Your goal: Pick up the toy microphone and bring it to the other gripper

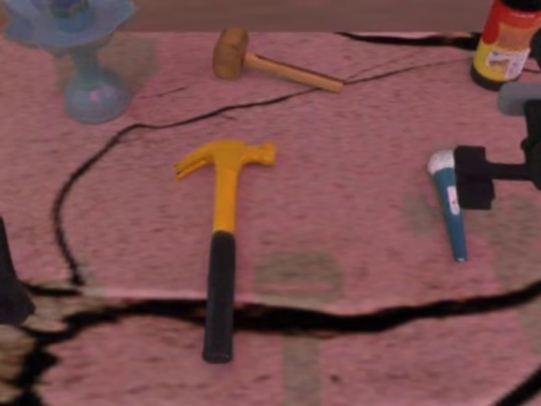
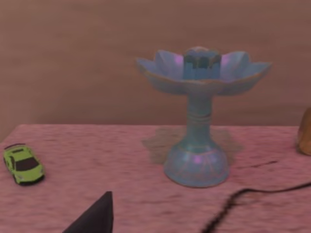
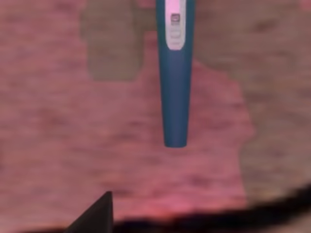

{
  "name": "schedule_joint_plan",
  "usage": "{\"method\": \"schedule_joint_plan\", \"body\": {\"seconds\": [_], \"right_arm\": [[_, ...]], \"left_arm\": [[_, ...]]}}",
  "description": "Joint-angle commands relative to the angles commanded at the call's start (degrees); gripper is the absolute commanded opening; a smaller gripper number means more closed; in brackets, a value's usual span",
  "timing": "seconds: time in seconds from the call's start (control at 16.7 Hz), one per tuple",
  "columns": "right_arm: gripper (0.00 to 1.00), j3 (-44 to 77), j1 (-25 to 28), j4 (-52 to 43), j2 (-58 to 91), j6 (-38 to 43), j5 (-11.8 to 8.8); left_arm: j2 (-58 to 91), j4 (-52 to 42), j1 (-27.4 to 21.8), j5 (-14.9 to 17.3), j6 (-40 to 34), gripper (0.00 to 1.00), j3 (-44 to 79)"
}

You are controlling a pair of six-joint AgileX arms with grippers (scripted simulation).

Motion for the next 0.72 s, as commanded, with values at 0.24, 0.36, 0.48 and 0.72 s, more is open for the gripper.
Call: {"method": "schedule_joint_plan", "body": {"seconds": [0.24,0.36,0.48,0.72], "right_arm": [[1.00,10.8,2.4,-6.7,12.8,2.7,0.1],[1.00,14.0,3.1,-8.4,16.5,3.4,0.1],[1.00,15.3,3.4,-9.1,17.9,3.7,0.2],[1.00,15.1,3.1,-8.9,17.8,3.6,0.1]], "left_arm": [[0.0,0.0,0.0,0.0,0.0,1.00,0.0],[0.0,0.0,0.0,0.0,0.0,1.00,0.0],[0.0,0.0,0.0,0.0,0.0,1.00,0.0],[0.0,0.0,0.0,0.0,0.0,1.00,0.0]]}}
